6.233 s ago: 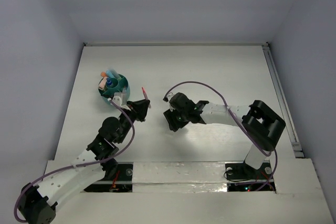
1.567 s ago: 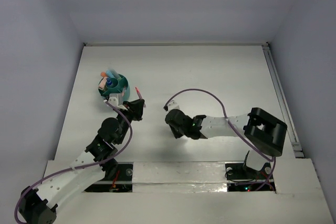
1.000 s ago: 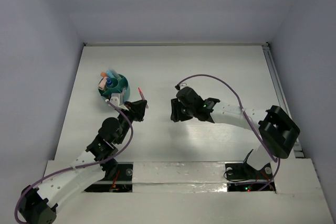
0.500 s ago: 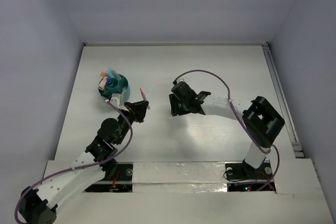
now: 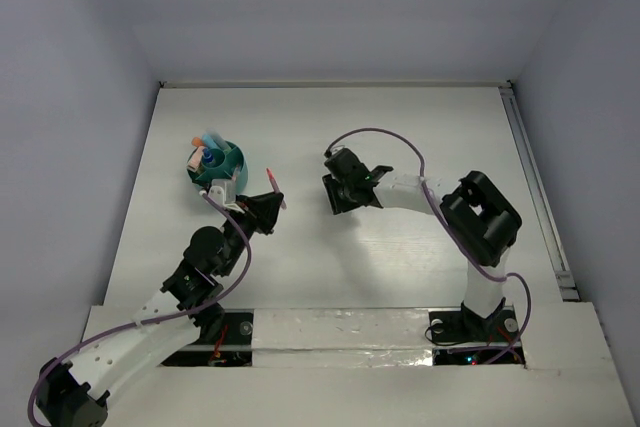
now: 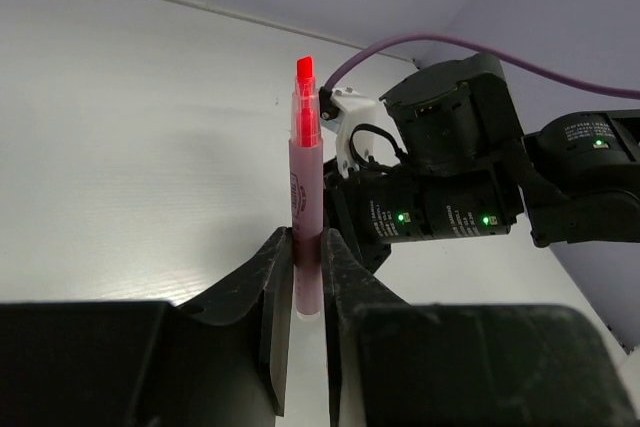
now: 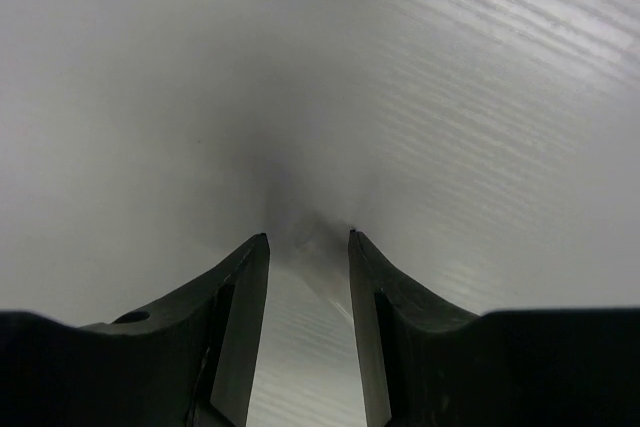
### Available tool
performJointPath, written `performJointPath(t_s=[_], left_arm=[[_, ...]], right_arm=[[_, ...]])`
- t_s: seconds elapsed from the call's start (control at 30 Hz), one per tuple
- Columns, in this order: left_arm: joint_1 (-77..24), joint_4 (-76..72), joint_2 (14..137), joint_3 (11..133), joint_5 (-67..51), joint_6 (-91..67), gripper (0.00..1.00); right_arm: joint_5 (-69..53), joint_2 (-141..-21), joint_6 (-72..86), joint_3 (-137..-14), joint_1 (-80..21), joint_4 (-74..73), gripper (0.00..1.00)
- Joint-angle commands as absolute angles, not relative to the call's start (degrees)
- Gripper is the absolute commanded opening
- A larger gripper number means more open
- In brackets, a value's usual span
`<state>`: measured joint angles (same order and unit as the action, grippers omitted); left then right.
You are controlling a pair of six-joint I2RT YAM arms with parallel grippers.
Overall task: Sort the stationery into containers
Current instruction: Move the pen cap to the center of the board.
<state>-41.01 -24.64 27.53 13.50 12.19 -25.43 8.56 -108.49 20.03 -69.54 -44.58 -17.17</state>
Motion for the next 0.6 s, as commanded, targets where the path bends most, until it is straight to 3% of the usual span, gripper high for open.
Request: performJointPath(t_s=[0.0, 0.1, 0.23, 0.3, 0.33, 0.57], left_arm=[[-40.69, -28.04, 27.60, 12.92, 11.51, -25.66, 0.00], [-40.69, -28.12, 27.69, 12.92, 11.51, -25.66, 0.00], [-40.69, -28.47, 28.12, 12.83, 11.34, -25.75, 0.00], [-40.69, -28.56, 28.30, 12.83, 11.34, -25.66, 0.00], [-40.69, -28.56, 28.56, 12.92, 11.42, -25.66, 0.00], [-40.69, -28.65, 28.39, 12.92, 11.51, -25.66, 0.00]], right_arm=[[8.61, -109.34, 15.83, -71.81, -43.77, -16.17, 0.44], [7.21, -108.99, 13.02, -70.23, -43.77, -14.69, 0.41], [1.33, -107.23, 6.34, -66.27, -43.77, -9.76, 0.28], [0.44, -107.23, 4.49, -66.01, -43.77, -9.93, 0.27], [-0.17, -106.97, 2.48, -65.48, -43.77, -9.15, 0.21], [-10.62, -105.38, -5.88, -62.23, -43.77, -4.41, 0.12]])
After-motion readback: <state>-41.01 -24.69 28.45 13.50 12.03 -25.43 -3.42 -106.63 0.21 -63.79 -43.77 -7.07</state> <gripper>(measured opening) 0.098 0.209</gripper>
